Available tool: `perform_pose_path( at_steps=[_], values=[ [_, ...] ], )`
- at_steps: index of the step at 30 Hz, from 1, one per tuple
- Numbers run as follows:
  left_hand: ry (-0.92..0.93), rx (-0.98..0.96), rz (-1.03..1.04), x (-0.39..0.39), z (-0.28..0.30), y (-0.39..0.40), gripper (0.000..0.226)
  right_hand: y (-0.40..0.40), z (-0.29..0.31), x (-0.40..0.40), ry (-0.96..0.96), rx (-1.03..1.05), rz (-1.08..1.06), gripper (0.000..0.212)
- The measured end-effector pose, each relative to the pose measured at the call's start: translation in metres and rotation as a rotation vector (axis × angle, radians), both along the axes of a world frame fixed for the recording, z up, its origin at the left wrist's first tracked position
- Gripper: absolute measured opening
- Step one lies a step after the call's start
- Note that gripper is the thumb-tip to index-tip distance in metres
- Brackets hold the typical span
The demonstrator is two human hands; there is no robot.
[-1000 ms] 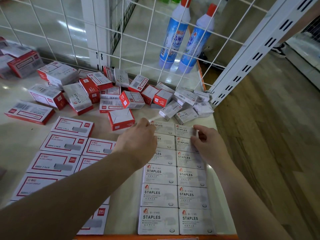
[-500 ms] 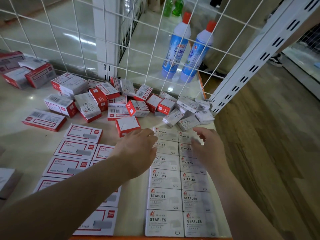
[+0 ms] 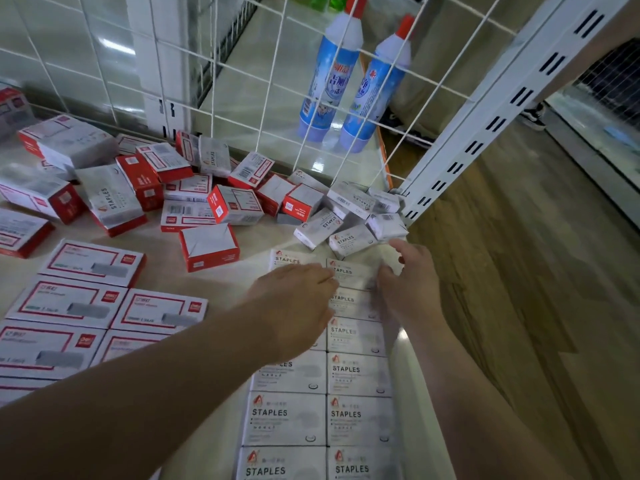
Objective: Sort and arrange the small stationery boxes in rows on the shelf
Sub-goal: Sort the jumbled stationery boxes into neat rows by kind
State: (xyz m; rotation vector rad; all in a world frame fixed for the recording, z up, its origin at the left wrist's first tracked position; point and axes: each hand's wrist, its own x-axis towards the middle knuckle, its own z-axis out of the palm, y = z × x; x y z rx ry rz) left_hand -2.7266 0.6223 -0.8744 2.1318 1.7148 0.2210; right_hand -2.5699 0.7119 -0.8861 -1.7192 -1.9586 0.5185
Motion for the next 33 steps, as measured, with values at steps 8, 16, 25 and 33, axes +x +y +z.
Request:
perform_pose_path(
  at_steps=[8, 16, 25, 33],
  values=[
    [0.081, 0.091, 0.038, 0.007, 0.008, 0.020, 0.035, 0.028, -0.010, 0.001, -0.101, -0.027, 0.059, 0.037],
    [0.122, 0.088, 0.015, 0.007, 0.009, 0.019, 0.037, 0.023, 0.000, 0.006, -0.099, 0.032, 0.049, 0.032],
    [0.127, 0.061, 0.003, 0.007, 0.010, 0.018, 0.037, 0.018, -0.005, 0.012, -0.053, 0.020, -0.049, 0.041],
    [0.146, 0.068, 0.023, 0.008, 0.012, 0.021, 0.036, 0.025, -0.002, 0.010, -0.072, -0.013, 0.023, 0.044]
  ],
)
